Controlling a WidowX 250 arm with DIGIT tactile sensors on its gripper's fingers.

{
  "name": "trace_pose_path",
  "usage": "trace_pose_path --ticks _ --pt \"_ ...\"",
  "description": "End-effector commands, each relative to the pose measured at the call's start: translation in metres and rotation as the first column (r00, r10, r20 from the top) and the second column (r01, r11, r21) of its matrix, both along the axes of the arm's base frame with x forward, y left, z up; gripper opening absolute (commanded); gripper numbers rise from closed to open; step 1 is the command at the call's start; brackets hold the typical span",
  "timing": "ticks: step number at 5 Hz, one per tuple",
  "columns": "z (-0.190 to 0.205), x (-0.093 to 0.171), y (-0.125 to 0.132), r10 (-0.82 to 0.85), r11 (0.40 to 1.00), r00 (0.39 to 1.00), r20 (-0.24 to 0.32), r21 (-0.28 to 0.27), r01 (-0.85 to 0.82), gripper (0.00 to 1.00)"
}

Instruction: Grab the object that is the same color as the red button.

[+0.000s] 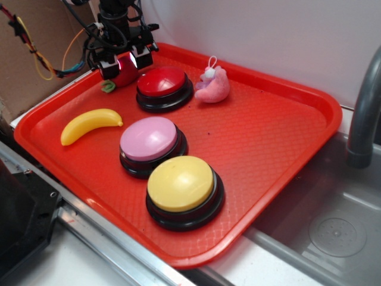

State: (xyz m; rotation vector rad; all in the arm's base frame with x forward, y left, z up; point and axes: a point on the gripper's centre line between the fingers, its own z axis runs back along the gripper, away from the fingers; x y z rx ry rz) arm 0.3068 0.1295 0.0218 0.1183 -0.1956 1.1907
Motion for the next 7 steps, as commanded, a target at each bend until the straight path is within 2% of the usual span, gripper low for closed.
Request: trace_pose_path --ticks 1,2,3,4,5,6,7 --pt "0.089 -0.003 -0.026 -0.343 0.939 0.939 0.037 -0.009 0.344 0.0" --pt "0.117 -0.016 -0.057 -0.517 0.852 0.854 0.061 -0.058 0.52 0.0" --pt "0.142 -0.031 -0.092 -0.697 0.7 0.712 0.083 -0.135 0.701 0.0" --pt "0.161 -0.05 -0.119 -0.781 0.604 0.617 0.097 -0.139 0.785 0.0" --pt "0.173 -0.07 -0.142 -0.828 0.535 0.548 0.117 -0.127 0.835 0.0" --pt "0.172 -0.083 -0.153 -0.844 0.513 0.522 0.123 -0.102 0.852 0.0" --pt "0.16 -0.078 -0.151 -0.857 0.493 0.508 0.09 -0.151 0.857 0.0"
